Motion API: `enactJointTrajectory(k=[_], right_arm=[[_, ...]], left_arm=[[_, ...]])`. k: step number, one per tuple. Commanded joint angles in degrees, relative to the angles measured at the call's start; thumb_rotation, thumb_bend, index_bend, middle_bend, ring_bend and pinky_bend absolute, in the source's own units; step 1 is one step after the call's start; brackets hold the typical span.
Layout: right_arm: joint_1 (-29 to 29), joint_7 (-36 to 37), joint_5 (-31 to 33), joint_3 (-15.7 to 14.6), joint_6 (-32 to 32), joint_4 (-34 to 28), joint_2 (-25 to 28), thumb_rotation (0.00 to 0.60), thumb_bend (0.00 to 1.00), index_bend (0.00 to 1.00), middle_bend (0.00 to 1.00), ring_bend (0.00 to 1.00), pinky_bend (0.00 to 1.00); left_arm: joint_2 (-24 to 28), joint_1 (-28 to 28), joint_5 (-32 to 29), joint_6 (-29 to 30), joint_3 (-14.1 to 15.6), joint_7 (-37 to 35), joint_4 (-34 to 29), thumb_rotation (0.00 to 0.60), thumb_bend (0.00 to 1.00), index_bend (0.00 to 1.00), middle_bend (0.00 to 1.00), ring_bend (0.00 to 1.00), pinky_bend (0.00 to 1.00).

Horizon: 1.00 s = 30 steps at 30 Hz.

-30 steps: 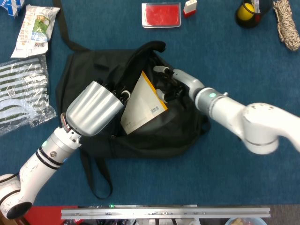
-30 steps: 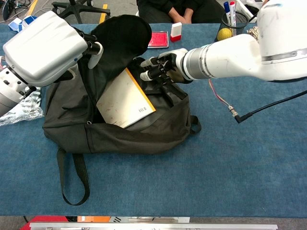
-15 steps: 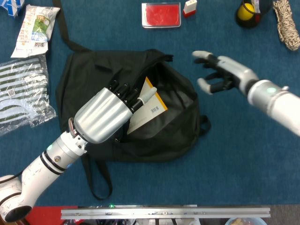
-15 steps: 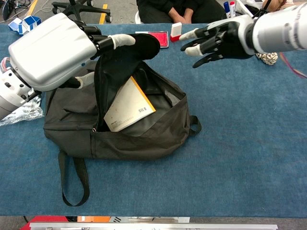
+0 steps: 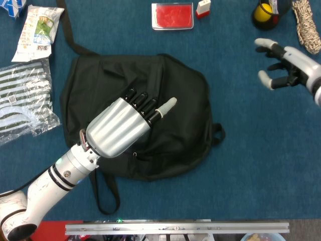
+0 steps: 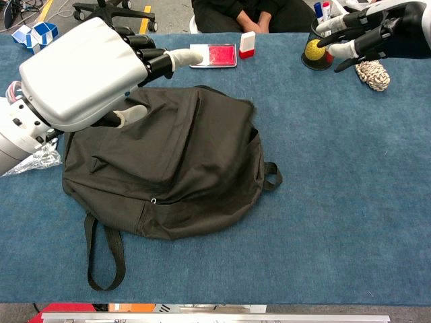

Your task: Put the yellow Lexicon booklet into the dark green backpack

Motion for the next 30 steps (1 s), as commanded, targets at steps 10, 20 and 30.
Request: enactJointTrajectory(k=[10,20,30], right_arm=[[-1.98,6.92,-11.11,-3.49,-1.06,2.31,1.72,0.6,0.51,0.0,0.09,0.03,0.15],[-6.37,4.71,-27.32,-6.57,8.57,2.51,0.24,0.6,0.51,0.01,0.13,0.03,0.15],[-18.12,-4.76,-53.05,-13.08,34.09,5.37,-4.87,0.6,0.51,0.11,0.19,0.05,0.15]], left_arm=[[2.34,0.24,-6.99,-0.44,-2.43,-4.66,1.99,0.6,0.21,0.1,0.33,0.35,0.45],[9.33,3.74,-23.84,-1.09,-4.91,-17.17,4.96,0.6,0.21,0.11,0.31,0.34,0.44],[12.1,9.81,-31.14,3.55,-4.92,-27.66,13.49,0.6,0.21,0.16,0.31,0.33,0.41]])
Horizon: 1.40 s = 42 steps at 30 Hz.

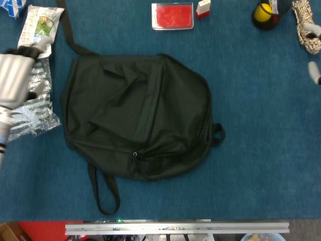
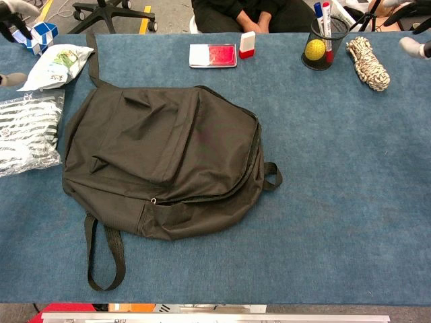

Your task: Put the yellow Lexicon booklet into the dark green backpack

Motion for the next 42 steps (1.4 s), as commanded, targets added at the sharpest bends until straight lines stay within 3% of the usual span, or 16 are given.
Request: enactJointTrajectory(k=[1,7,16,28,42], right_arm=[[-7.29,-6.19,-12.16,-4.79,13.37,2.28,-3.45,0.6,0.51,0.11,0.19,0.05,0.15],[-13.68,-11.43,-22.34,-8.72,25.98,5.83,-6.41,0.6,0.51,0.16,0.22,0.05,0.15],[-19.6,-11.48,-31.18,-11.64,34.74,9.88,-9.7,0.6,0.49,0.18,0.24,0.07,0.15],[-21.71,-10.05,-38.13,-13.32,36.14,11.51,-12.71,0.6,0.48,0.2,0.27,0.1,0.16],[-22.63,-11.19,-38.74,-12.79,35.37,8.89,-12.46,0.6,0.48,0.2,0.27,0.1,0.16]], left_arm=[[0.66,3.07,-0.8,3.59,0.42,-2.56,4.03,0.6,0.21,0.16,0.31,0.33,0.4],[0.63,8.13,0.87,9.61,2.05,-7.4,6.95,0.6,0.21,0.17,0.3,0.33,0.4],[0.27,15.18,5.06,19.13,5.04,-8.59,8.12,0.6,0.21,0.19,0.3,0.33,0.37],[2.43,21.62,10.04,24.01,9.86,-6.14,3.7,0.6,0.21,0.21,0.3,0.33,0.36],[2.21,22.81,10.53,23.66,9.05,-5.4,3.4,0.6,0.21,0.21,0.3,0.33,0.35]])
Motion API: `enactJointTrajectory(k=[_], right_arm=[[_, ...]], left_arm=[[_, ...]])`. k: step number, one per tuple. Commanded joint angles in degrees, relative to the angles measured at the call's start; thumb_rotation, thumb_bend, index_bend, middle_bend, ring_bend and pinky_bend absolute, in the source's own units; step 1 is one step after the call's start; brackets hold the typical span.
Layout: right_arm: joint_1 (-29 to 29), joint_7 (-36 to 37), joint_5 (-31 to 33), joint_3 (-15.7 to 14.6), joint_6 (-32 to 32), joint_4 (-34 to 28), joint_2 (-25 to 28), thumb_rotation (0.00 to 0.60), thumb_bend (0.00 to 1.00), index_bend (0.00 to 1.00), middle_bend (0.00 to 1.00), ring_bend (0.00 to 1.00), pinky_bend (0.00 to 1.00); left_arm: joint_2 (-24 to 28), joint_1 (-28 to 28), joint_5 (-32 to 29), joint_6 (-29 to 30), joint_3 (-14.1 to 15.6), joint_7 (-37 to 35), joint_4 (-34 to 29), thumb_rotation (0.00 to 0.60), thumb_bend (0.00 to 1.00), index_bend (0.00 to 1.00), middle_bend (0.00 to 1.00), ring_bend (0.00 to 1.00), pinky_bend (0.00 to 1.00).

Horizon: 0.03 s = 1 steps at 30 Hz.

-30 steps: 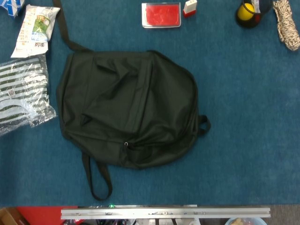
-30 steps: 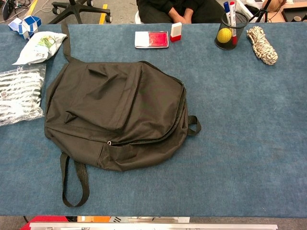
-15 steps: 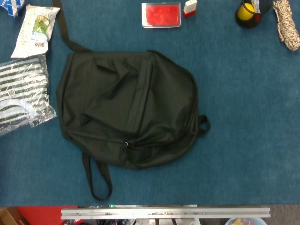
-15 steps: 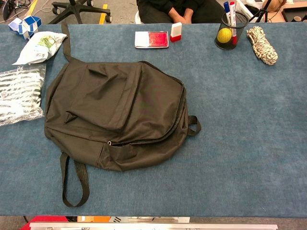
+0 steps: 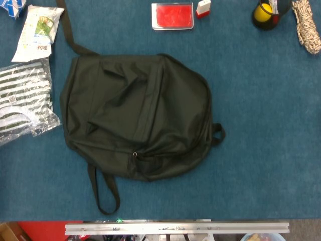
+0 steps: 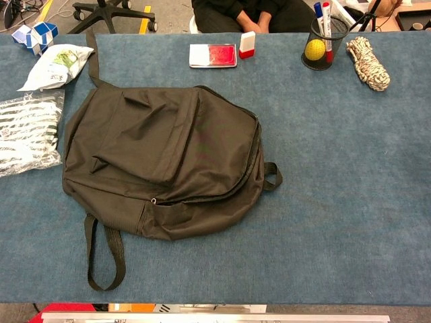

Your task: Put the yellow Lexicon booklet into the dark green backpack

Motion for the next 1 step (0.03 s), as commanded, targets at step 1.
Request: enactJointTrajectory(k=[1], right_arm=[[-0.13,-0.01,-0.26,0.13,0.02,-0.08,-0.05,0.6,0.48,0.2,0.27,0.1,0.16]], left_arm=[[0.0,0.02,-0.1,-0.51,-0.11,0.24,-0.03,0.6,0.21,0.21,0.3,0.33,0.35]])
